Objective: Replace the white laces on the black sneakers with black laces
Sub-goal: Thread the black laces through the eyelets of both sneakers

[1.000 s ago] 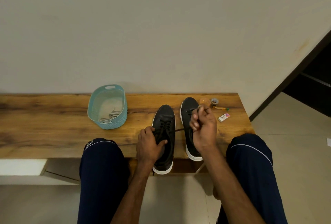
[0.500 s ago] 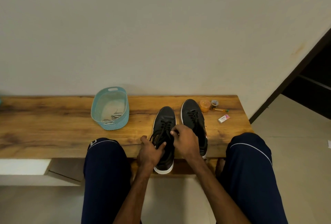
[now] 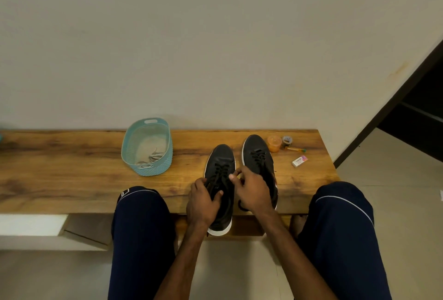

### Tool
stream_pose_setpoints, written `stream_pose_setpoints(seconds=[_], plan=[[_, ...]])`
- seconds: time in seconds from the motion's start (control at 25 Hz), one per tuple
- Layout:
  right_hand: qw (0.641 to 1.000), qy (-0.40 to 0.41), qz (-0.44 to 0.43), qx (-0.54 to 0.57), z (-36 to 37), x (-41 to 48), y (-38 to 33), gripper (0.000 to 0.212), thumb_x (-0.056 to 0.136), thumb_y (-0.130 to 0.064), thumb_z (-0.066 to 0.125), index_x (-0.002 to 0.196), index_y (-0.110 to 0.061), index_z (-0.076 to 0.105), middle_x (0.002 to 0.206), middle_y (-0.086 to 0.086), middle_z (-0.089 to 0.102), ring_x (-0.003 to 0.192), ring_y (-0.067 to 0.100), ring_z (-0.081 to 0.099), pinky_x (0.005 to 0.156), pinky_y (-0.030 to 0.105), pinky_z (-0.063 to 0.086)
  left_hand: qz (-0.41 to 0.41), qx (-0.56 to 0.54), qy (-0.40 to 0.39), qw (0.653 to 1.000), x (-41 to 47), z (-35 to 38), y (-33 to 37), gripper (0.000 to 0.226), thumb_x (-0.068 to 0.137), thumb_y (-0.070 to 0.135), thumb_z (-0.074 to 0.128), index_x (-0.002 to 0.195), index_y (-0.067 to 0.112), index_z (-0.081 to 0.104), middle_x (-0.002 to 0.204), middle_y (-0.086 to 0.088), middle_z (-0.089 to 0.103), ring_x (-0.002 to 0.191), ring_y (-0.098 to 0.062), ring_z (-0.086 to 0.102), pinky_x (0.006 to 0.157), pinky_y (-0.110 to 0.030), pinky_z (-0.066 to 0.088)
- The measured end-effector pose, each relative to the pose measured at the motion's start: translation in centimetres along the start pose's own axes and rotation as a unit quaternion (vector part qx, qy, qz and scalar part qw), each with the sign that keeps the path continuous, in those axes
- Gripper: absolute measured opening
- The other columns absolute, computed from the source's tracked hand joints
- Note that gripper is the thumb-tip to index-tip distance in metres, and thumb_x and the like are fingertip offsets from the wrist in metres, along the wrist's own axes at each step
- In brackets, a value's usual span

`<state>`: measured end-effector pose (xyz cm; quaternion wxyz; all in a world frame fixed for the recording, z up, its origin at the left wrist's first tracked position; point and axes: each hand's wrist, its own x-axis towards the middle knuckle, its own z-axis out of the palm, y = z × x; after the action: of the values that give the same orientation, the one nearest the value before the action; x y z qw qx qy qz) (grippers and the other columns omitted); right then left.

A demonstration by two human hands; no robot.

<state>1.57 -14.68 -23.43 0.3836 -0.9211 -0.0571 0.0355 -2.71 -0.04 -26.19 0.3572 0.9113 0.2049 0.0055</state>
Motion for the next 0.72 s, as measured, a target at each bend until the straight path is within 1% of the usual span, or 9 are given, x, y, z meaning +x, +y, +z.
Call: stream_pose_setpoints(seconds=[0.08, 0.12, 0.2, 0.28, 0.36, 0.4, 0.52, 0.64, 0.72], plan=[[0.999, -0.032, -0.004, -0.041, 1.5, -0.4, 0.0, 0.023, 0.097, -0.046, 0.055, 0.105, -0.025, 0.061, 0.097, -0.010, 0.062, 0.085, 0.009, 0.061, 0.073, 0.034, 0.051, 0.005, 0.013, -0.002, 1.000, 0.0, -0.1, 0.1, 0.057, 0.087, 0.042, 0.069, 0.131, 0.014, 0.045, 0.127, -0.004, 0.051, 0.115, -0.020, 0.052, 0.086, -0.034, 0.051], [0.999, -0.033, -0.010, -0.042, 2.0, -0.5, -0.1, 0.021, 0.097, -0.045, 0.056, 0.101, -0.024, 0.060, 0.098, -0.009, 0.061, 0.086, 0.011, 0.060, 0.075, 0.035, 0.052, 0.005, 0.018, -0.004, 1.000, 0.0, -0.1, 0.0, 0.056, 0.087, 0.042, 0.068, 0.131, 0.014, 0.046, 0.126, -0.005, 0.051, 0.114, -0.020, 0.052, 0.087, -0.036, 0.052], [0.999, -0.002, -0.023, -0.028, 2.3, -0.6, -0.2, 0.020, 0.097, -0.040, 0.058, 0.088, -0.023, 0.055, 0.088, -0.008, 0.058, 0.077, 0.010, 0.056, 0.069, 0.032, 0.050, 0.000, 0.028, -0.005, 1.000, 0.0, 0.0, 0.0, 0.055, 0.088, 0.042, 0.068, 0.130, 0.014, 0.047, 0.125, -0.005, 0.051, 0.113, -0.021, 0.052, 0.087, -0.038, 0.053], [0.997, 0.036, -0.023, 0.066, 1.8, -0.5, -0.6, 0.022, 0.098, -0.037, 0.058, 0.085, -0.021, 0.055, 0.080, -0.007, 0.058, 0.070, 0.006, 0.056, 0.063, 0.026, 0.047, -0.008, 0.039, -0.006, 0.999, -0.1, 0.0, 0.1, 0.055, 0.088, 0.041, 0.068, 0.130, 0.014, 0.046, 0.126, -0.005, 0.050, 0.113, -0.020, 0.052, 0.085, -0.037, 0.053], [0.975, 0.082, -0.004, 0.208, 0.4, 0.1, -1.2, 0.024, 0.100, -0.039, 0.055, 0.084, -0.020, 0.057, 0.072, -0.005, 0.060, 0.062, 0.003, 0.054, 0.057, 0.022, 0.045, -0.011, 0.044, -0.010, 0.999, -0.1, 0.1, 0.2, 0.056, 0.088, 0.040, 0.069, 0.131, 0.014, 0.045, 0.127, -0.005, 0.049, 0.115, -0.021, 0.053, 0.086, -0.036, 0.053], [0.966, 0.102, 0.000, 0.240, -0.5, 0.6, -1.3, 0.026, 0.100, -0.041, 0.054, 0.083, -0.022, 0.057, 0.068, -0.006, 0.059, 0.058, 0.002, 0.052, 0.054, 0.019, 0.043, -0.012, 0.043, -0.011, 0.999, -0.1, 0.1, 0.3, 0.057, 0.087, 0.040, 0.070, 0.131, 0.014, 0.045, 0.128, -0.005, 0.048, 0.115, -0.021, 0.053, 0.087, -0.037, 0.054], [0.985, 0.080, -0.026, 0.152, -1.5, 1.1, -1.1, 0.024, 0.097, -0.046, 0.056, 0.084, -0.025, 0.057, 0.074, -0.011, 0.059, 0.065, 0.001, 0.054, 0.057, 0.015, 0.040, -0.015, 0.031, -0.011, 0.999, -0.1, 0.0, 0.4, 0.057, 0.088, 0.038, 0.070, 0.132, 0.013, 0.044, 0.129, -0.006, 0.047, 0.116, -0.022, 0.052, 0.090, -0.040, 0.054], [0.999, -0.023, 0.004, 0.028, 0.4, 0.2, -0.7, 0.027, 0.092, -0.054, 0.059, 0.090, -0.027, 0.060, 0.087, -0.012, 0.061, 0.079, 0.003, 0.057, 0.069, 0.028, 0.049, 0.001, 0.031, -0.005, 1.000, -0.4, 0.1, 0.5, 0.054, 0.090, 0.036, 0.067, 0.132, 0.013, 0.044, 0.129, -0.007, 0.047, 0.116, -0.021, 0.051, 0.090, -0.038, 0.053], [0.999, -0.033, 0.017, -0.027, 1.7, -0.4, -0.7, 0.028, 0.091, -0.054, 0.060, 0.088, -0.027, 0.056, 0.087, -0.012, 0.060, 0.078, 0.007, 0.058, 0.069, 0.032, 0.049, 0.008, 0.035, -0.002, 0.999, -0.4, 0.0, 0.5, 0.052, 0.091, 0.036, 0.065, 0.132, 0.013, 0.044, 0.128, -0.006, 0.049, 0.115, -0.021, 0.050, 0.089, -0.036, 0.052]])
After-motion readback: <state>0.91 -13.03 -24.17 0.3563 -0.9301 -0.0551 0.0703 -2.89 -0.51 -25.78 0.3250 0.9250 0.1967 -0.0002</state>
